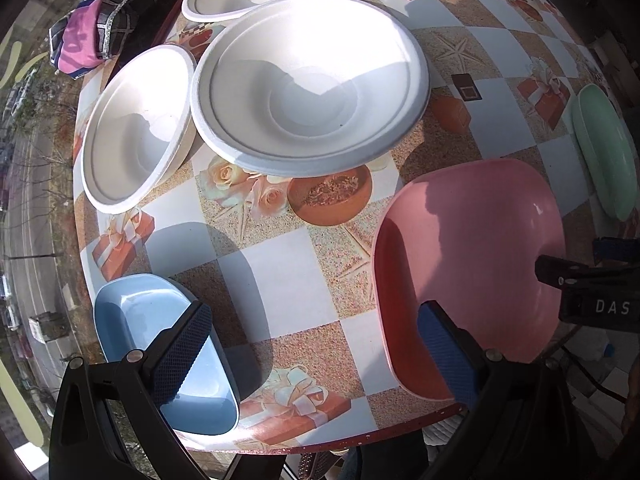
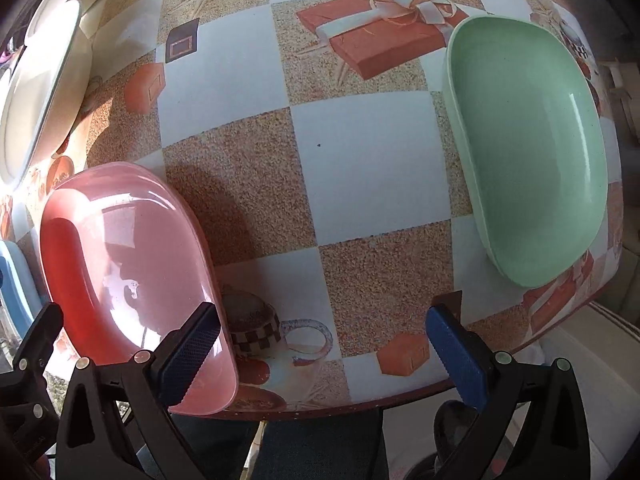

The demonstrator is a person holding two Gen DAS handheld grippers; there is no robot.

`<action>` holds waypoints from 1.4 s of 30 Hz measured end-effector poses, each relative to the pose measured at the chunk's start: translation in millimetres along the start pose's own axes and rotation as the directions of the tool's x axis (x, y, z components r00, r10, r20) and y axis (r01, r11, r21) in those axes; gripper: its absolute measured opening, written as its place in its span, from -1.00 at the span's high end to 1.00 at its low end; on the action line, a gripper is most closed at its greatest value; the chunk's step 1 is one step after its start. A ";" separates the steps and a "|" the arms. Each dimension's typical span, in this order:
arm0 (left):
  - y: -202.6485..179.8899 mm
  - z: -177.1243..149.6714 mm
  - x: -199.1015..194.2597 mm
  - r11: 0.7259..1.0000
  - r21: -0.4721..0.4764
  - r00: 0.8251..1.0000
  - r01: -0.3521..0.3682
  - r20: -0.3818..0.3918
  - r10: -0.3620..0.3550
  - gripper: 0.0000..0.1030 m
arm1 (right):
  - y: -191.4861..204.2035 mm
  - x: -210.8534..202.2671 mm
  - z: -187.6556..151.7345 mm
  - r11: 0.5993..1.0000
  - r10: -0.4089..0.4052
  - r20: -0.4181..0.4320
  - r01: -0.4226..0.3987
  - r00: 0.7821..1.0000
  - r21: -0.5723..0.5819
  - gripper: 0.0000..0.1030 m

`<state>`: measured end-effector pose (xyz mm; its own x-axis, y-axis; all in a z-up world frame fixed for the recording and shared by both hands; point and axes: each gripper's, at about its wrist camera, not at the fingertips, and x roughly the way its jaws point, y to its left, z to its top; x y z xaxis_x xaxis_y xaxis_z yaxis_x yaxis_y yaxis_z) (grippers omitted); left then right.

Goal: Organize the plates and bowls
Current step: 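Close the left gripper on the pink plate rim while the right gripper grips it too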

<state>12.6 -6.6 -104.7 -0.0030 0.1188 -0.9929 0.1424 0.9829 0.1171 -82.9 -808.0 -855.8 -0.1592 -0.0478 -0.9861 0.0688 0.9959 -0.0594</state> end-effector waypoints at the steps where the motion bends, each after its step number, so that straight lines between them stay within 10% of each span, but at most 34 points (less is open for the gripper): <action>1: -0.7 0.5 2.3 1.000 -0.006 1.000 0.008 -0.003 -0.008 -0.99 | 0.0 -6.2 2.0 1.000 0.031 0.006 -0.031 1.000 0.000 -1.00; 5: -4.9 6.6 8.8 1.000 -0.016 1.000 -0.007 0.006 0.007 -0.98 | 10.5 -36.7 19.3 0.990 0.126 -0.016 -0.126 0.992 -0.061 -1.00; 13: -3.0 13.2 35.8 0.996 -0.089 0.998 0.010 -0.065 -0.016 -0.98 | 61.1 -84.5 59.0 0.982 0.010 0.022 -0.006 1.000 -0.189 -1.00; 23: 44.6 -3.4 62.0 0.955 -0.256 0.982 0.148 -0.077 -0.172 -1.00 | 107.1 -162.0 93.9 0.981 0.025 0.039 -0.017 0.999 -0.193 -1.00; 33: 28.6 10.1 52.5 0.962 -0.231 0.980 0.143 -0.101 -0.169 -0.81 | 165.3 -247.7 109.6 0.978 0.036 0.049 -0.025 0.998 -0.206 -0.96; 39: -2.7 15.0 28.3 0.975 -0.152 0.979 0.164 -0.095 -0.179 -0.04 | 170.1 -285.7 90.7 0.976 0.076 0.075 -0.059 0.994 -0.207 -0.22; 42: -18.1 23.1 22.2 0.972 -0.106 0.972 0.207 -0.092 -0.217 0.65 | 177.9 -290.0 74.7 0.966 0.185 0.037 -0.175 0.982 -0.190 0.71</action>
<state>32.8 -25.0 -129.3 -0.1247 -0.0851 -0.9885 0.0325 0.9954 -0.0898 49.0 -622.7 -592.0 -0.1074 0.1349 -0.9850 -0.0924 0.9851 0.1450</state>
